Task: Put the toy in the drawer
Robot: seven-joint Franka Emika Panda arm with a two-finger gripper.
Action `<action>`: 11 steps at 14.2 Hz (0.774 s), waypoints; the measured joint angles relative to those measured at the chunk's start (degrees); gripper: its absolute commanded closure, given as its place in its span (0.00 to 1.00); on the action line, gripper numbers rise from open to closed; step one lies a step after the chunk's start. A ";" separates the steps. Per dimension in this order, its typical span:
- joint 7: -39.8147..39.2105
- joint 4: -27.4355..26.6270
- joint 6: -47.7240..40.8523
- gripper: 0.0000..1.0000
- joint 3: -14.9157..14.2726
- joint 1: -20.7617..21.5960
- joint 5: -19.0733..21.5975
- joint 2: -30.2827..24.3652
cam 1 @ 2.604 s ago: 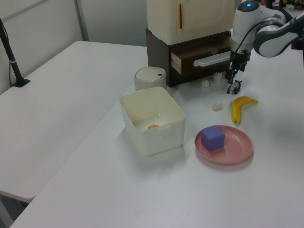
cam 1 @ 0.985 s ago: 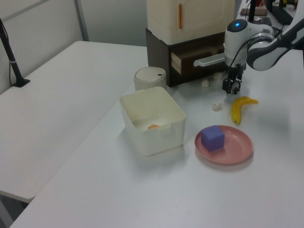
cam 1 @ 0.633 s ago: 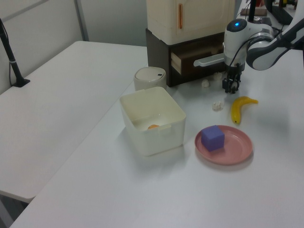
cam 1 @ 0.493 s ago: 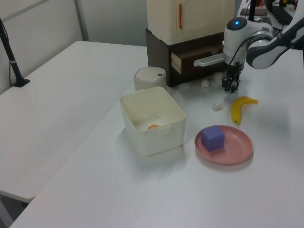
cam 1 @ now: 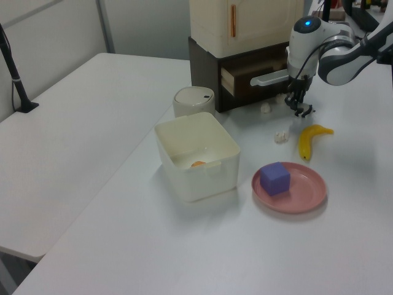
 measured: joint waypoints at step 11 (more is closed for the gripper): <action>0.66 -0.01 -0.06 0.00 0.21 0.01 0.00 -1.05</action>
